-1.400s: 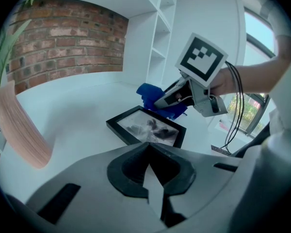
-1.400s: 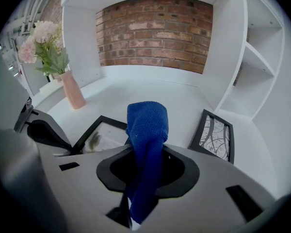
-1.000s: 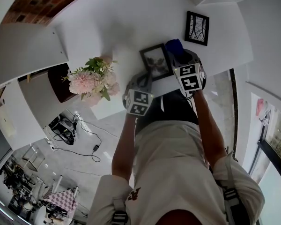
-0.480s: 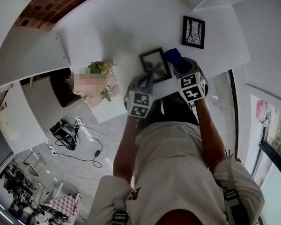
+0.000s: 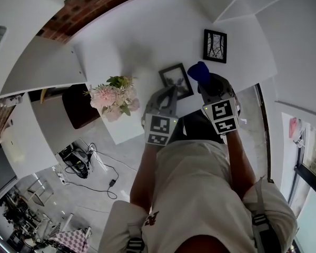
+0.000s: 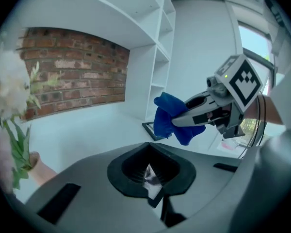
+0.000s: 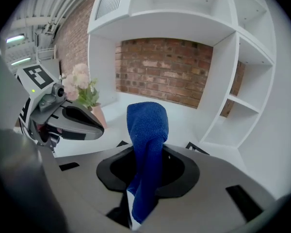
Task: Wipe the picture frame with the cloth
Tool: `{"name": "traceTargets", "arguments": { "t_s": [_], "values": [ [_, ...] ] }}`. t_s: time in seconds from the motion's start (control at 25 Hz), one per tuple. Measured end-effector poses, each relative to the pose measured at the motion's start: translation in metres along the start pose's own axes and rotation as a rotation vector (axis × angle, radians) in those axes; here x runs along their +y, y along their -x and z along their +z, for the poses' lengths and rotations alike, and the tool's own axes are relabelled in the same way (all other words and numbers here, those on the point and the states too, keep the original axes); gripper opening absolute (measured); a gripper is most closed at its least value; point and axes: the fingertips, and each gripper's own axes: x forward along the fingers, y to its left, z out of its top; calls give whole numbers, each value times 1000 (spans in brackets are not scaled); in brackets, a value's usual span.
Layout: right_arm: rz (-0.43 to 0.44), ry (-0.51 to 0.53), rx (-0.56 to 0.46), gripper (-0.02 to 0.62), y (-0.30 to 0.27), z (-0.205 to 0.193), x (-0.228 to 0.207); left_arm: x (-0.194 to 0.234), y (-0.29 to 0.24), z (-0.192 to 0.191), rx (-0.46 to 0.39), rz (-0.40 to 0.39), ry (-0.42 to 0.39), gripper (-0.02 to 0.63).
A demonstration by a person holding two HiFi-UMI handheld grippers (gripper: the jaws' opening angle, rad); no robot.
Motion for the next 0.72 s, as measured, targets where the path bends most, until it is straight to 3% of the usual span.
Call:
{"name": "traceTargets", "arguments": {
  "t_s": [0.2, 0.72],
  "values": [
    [5, -24, -133, 94, 30, 44, 2, 0, 28, 47, -101, 23, -12, 0],
    [-41, 89, -370, 81, 101, 138, 10, 6, 104, 142, -322, 71, -89, 0]
  ]
}}
